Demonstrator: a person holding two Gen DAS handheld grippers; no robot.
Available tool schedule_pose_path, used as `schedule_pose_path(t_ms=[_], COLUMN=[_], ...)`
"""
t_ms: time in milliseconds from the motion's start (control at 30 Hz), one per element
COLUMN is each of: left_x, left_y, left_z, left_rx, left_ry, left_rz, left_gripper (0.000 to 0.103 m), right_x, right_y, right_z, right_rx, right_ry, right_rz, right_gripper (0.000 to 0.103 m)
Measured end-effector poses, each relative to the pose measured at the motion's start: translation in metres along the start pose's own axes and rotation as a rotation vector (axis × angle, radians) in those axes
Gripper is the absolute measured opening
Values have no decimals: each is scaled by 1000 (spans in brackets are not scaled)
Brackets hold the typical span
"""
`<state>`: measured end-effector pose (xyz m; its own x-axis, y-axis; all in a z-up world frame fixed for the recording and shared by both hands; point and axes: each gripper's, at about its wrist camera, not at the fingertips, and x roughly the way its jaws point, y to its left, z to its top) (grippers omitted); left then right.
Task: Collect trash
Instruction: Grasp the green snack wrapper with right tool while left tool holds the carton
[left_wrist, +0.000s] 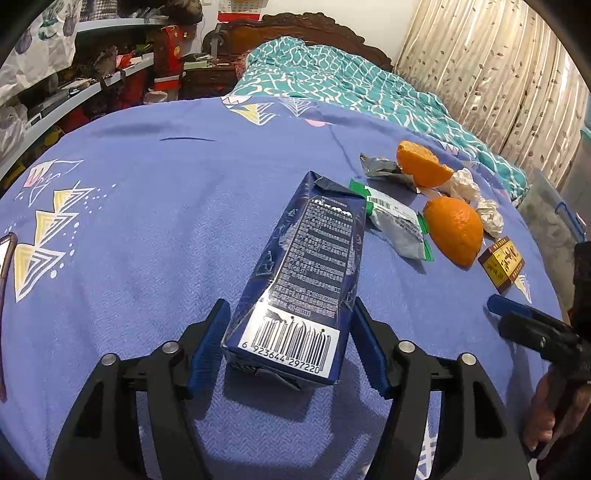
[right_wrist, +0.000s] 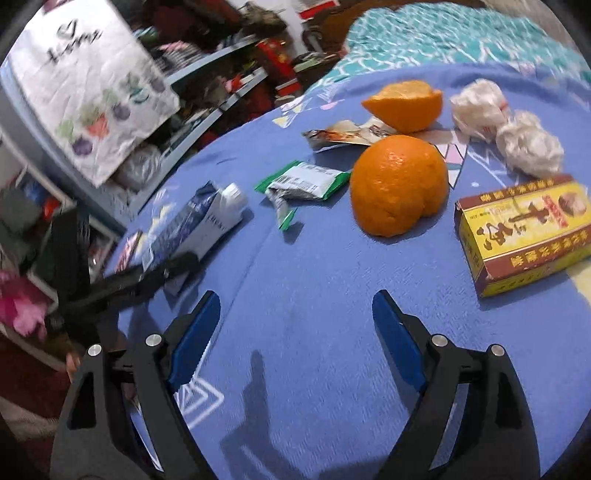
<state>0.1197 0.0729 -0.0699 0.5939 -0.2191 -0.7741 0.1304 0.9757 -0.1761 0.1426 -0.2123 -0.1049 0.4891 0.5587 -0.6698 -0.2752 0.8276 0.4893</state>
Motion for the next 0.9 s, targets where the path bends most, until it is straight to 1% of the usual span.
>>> schedule_pose_path(t_ms=[100, 200, 500, 600, 667, 767, 900], left_x=[1, 1, 2, 0, -5, -11, -13], left_y=[0, 1, 2, 1, -1, -8, -16], left_z=[1, 1, 2, 1, 0, -1, -3], left_rx=[-1, -6, -26, -26, -15, 18, 54], left_ry=[1, -2, -1, -12, -34, -72, -82], left_rz=[-6, -11, -31, -43, -51, -52, -43], left_gripper=[65, 70, 71, 71, 71, 76, 77], right_x=[8, 13, 14, 14, 13, 13, 14], right_y=[1, 2, 0, -1, -1, 0, 1], right_z=[3, 8, 8, 7, 6, 6, 6], right_rx=[23, 25, 31, 29, 28, 24, 19], right_ry=[-10, -14, -22, -23, -24, -25, -25], right_rz=[3, 8, 15, 12, 9, 3, -5], right_gripper=[85, 85, 85, 85, 85, 85, 85])
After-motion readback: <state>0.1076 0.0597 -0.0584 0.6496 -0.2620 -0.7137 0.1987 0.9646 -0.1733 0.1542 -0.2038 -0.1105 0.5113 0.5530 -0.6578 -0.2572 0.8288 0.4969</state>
